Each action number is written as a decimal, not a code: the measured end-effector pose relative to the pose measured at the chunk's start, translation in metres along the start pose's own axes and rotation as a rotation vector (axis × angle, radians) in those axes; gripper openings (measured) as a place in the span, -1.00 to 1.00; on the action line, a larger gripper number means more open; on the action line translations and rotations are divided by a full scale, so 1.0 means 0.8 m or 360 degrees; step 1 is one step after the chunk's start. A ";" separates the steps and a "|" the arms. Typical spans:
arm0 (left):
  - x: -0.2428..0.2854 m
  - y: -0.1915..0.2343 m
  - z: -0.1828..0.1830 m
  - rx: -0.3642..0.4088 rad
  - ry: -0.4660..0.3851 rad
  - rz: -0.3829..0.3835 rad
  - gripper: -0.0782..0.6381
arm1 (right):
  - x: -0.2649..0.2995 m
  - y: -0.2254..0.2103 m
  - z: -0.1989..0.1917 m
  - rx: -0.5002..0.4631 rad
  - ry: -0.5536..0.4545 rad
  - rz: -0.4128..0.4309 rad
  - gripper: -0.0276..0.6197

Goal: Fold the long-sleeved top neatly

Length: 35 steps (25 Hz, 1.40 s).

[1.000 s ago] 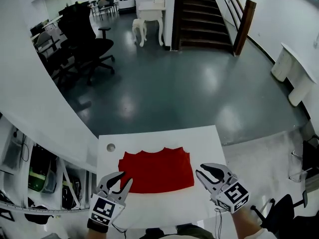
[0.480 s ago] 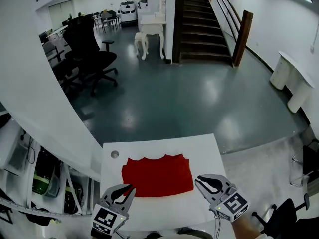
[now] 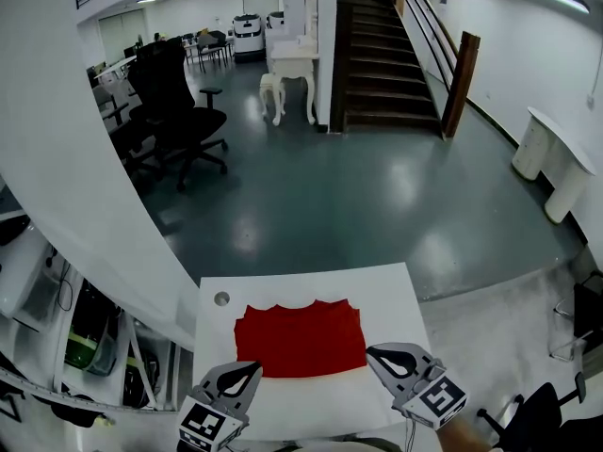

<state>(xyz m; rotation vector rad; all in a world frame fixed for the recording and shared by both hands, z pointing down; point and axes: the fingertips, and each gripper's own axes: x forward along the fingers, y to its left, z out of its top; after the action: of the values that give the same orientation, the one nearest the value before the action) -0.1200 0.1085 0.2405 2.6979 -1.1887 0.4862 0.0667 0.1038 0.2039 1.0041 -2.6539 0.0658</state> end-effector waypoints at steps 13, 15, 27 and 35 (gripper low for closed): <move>0.003 -0.007 0.000 -0.0019 -0.0025 -0.0015 -0.76 | 0.004 0.008 0.000 0.0016 -0.0009 0.0015 -0.87; 0.005 -0.008 0.002 -0.0018 -0.0022 -0.0017 -0.76 | 0.003 0.006 0.000 0.0025 -0.0011 0.0019 -0.87; 0.014 -0.006 0.009 -0.0004 -0.0020 -0.0026 -0.76 | 0.004 -0.006 0.004 -0.0031 -0.0043 0.0011 -0.87; 0.017 -0.001 0.006 -0.0007 -0.0018 -0.0025 -0.76 | 0.012 -0.005 0.004 0.0003 -0.0013 0.0023 -0.87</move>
<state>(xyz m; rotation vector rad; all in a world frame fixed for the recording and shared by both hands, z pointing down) -0.1098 0.0980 0.2405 2.7078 -1.1689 0.4660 0.0615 0.0945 0.2031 0.9883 -2.6689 0.0678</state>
